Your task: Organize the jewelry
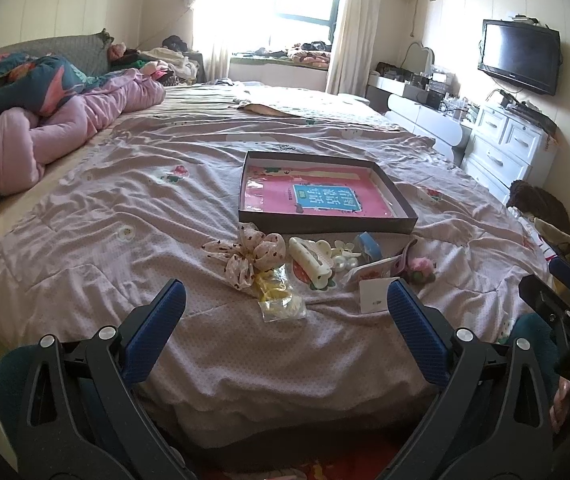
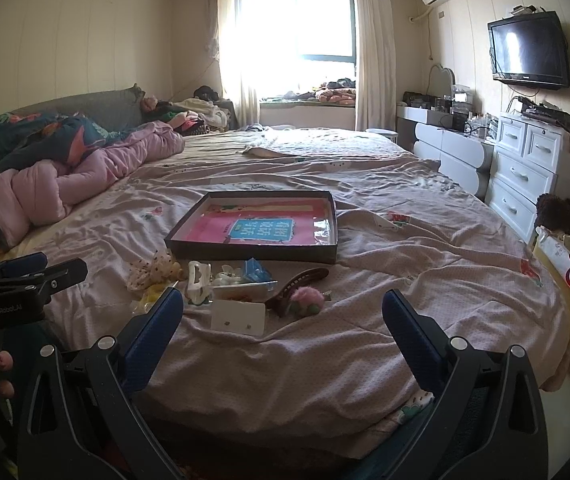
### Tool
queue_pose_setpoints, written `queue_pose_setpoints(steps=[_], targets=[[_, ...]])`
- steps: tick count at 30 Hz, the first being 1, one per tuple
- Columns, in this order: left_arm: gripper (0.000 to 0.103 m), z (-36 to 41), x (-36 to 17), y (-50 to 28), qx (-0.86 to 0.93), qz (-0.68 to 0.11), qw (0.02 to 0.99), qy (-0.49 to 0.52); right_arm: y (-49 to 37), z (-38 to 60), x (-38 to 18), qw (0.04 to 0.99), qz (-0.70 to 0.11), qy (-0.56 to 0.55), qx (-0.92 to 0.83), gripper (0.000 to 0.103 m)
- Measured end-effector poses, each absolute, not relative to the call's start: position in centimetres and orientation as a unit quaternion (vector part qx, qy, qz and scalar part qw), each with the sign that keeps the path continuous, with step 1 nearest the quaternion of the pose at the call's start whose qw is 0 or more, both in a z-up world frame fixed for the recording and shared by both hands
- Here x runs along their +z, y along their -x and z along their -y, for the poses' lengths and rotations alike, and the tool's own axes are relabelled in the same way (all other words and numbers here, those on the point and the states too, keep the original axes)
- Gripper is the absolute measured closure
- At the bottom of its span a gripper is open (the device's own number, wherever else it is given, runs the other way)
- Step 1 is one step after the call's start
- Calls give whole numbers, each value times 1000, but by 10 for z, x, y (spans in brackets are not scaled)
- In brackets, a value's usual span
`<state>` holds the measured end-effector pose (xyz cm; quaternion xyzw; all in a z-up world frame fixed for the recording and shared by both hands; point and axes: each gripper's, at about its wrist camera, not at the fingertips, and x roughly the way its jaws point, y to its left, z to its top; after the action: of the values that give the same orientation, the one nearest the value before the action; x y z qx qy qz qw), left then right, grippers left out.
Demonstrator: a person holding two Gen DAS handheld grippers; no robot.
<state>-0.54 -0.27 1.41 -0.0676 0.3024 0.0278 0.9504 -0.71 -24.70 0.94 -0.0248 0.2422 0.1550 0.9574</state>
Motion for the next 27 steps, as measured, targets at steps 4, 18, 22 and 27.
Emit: queue_pose_setpoints(steps=[4,18,22,27], targets=[[10,3,14,5,28,-302,950,68,7,247,9,958,-241,25,155,6],[10,3,15,5,27,-300,951,67,7,245,11,958,-239,24,155,6],[10,3,15,6,27,-300,951,67,7,246,11,958,-239,25,156,6],[10,3,15,6,26,-300,951,68,7,246,11,958,-239,24,155,6]])
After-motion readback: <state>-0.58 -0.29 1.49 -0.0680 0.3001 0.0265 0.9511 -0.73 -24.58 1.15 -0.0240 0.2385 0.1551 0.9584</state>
